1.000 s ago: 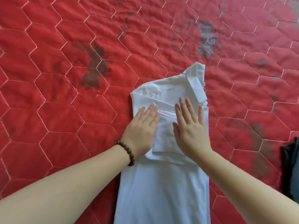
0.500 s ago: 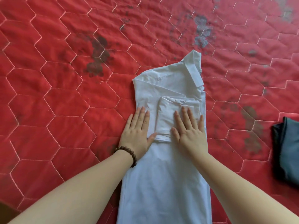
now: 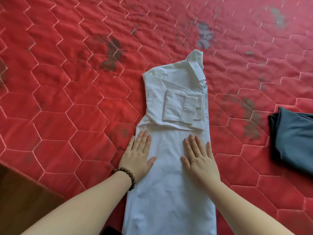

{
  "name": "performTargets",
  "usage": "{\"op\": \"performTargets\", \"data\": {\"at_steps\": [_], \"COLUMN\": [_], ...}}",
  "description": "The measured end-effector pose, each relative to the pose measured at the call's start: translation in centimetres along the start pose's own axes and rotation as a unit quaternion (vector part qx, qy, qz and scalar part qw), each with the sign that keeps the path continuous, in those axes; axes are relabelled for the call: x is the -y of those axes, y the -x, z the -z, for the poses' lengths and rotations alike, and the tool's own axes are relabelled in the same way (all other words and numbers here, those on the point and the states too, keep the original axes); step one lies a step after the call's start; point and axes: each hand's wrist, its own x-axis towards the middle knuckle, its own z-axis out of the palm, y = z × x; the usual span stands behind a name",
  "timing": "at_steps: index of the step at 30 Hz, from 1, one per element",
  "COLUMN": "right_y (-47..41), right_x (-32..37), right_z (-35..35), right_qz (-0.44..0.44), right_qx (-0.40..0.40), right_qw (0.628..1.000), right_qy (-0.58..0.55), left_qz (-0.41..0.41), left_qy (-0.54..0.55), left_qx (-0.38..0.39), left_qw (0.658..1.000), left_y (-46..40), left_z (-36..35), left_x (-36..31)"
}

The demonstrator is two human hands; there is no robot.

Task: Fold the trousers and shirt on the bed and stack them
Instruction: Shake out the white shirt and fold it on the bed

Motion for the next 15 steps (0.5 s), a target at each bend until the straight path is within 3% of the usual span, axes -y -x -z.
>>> {"op": "performTargets", "data": {"at_steps": [10,15], "right_y": [15.7,21.3], "right_x": [-3.9,-5.7], "right_z": [-3.9,-4.4], "right_qz": [0.086,0.122], "right_qx": [0.025,-0.001], "right_qw": [0.996,0.992], "right_qy": [0.001,0.007], "left_qz": [-0.07,-0.106], "left_qy": [-0.047,-0.031], "left_qx": [0.075,0.098], "left_qw": [0.994,0.989], "left_y": [14.1,19.4], "left_z": [-2.8,-3.0], "left_x": [-0.2,0.5]}}
